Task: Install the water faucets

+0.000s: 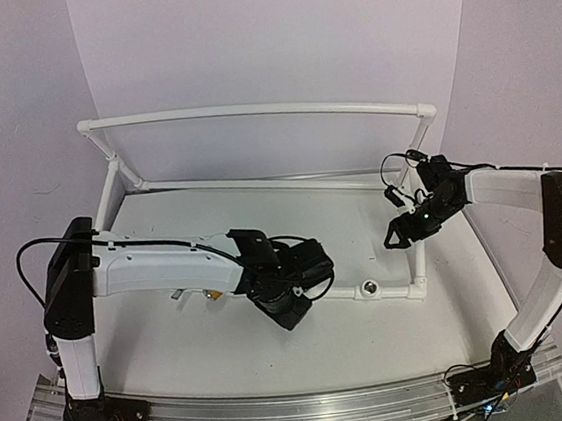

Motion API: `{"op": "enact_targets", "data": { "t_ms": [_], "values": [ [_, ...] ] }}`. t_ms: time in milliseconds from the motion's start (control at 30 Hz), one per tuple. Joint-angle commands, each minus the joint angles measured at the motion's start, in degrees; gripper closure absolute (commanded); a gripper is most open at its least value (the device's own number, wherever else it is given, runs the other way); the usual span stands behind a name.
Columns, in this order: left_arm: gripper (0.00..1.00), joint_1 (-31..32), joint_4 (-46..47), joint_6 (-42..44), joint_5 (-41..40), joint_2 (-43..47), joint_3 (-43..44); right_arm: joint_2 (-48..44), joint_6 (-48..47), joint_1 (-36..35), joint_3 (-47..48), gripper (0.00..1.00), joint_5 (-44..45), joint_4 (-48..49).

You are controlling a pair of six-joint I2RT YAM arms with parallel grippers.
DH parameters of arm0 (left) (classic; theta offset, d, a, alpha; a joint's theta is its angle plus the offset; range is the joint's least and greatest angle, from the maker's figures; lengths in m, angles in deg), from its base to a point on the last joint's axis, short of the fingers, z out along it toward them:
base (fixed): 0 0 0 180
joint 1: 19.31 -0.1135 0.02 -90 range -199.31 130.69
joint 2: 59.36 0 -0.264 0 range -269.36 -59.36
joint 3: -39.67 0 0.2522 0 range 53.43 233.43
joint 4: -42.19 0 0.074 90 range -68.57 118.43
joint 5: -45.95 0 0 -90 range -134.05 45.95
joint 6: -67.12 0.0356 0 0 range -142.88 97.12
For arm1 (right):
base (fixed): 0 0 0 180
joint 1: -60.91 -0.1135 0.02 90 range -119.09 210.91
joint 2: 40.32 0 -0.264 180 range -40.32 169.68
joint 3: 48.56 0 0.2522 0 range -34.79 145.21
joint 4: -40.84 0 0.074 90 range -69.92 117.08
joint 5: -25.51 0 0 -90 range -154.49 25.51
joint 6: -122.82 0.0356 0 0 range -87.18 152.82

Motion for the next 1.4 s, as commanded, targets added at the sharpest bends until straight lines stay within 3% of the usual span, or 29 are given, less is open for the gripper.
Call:
{"op": "enact_targets", "data": {
  "t_ms": [0,700,1100,1367],
  "values": [
    [0.68,-3.29,2.75,-0.60,-2.83,5.54,-2.34,1.71,0.37,1.99,0.35,0.20,5.20,-1.48],
    [0.69,-8.99,8.44,6.21,-6.62,5.25,0.54,0.86,0.30,2.13,0.26,0.22,3.71,-1.56],
    [0.69,-9.34,13.08,10.88,-1.88,1.15,6.25,0.98,0.32,2.15,0.31,0.22,3.34,-1.57],
    [0.69,-8.45,14.22,13.94,6.02,-0.90,9.77,1.07,0.34,2.14,0.35,0.22,3.25,-1.57]
  ]
}}
